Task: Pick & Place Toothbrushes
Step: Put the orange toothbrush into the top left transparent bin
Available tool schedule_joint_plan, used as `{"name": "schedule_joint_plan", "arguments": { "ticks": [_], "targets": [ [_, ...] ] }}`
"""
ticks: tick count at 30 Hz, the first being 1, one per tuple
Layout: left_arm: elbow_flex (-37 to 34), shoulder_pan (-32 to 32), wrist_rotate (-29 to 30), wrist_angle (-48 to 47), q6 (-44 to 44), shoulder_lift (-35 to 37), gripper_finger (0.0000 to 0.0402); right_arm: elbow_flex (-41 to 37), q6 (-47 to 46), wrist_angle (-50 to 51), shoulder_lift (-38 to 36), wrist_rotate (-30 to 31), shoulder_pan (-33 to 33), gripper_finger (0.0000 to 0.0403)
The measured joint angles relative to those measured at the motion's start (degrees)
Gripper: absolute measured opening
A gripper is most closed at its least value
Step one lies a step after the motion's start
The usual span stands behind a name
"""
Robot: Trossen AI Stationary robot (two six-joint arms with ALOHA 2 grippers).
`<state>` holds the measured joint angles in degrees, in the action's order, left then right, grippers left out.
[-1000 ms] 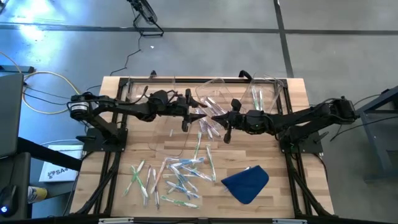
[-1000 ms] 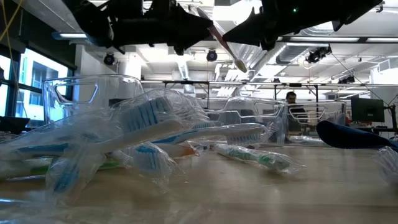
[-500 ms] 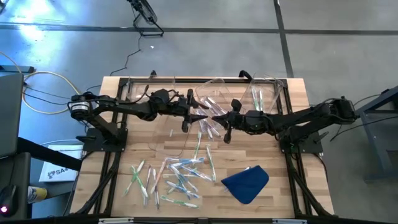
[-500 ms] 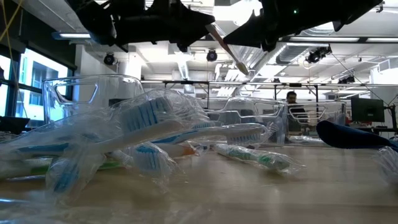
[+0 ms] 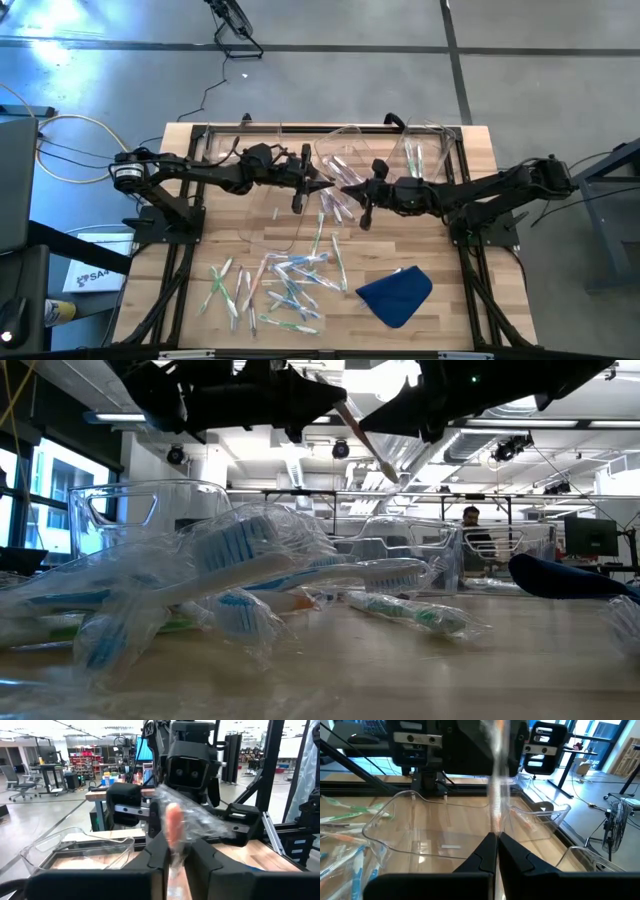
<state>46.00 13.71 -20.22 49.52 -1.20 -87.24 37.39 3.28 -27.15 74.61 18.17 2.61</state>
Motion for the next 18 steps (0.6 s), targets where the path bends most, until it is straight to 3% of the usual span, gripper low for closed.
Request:
{"name": "schedule_joint_plan", "arguments": {
  "ticks": [3, 14, 18],
  "targets": [
    [0.0, 0.0, 0.0, 0.0, -0.7, 0.0, 0.0019, 0.0, 0.0, 0.0, 0.0, 0.2, 0.0, 0.0003],
    [0.0, 0.0, 0.0, 0.0, -1.5, 0.0, 0.0022, 0.0, 0.0, -0.2, 0.0, -0.1, 0.0, 0.0004],
    [0.0, 0.1, -0.5, -0.1, -3.0, 0.0, 0.0020, 0.0, 0.3, -0.5, 0.0, -0.4, 0.0, 0.0028]
  ]
}}
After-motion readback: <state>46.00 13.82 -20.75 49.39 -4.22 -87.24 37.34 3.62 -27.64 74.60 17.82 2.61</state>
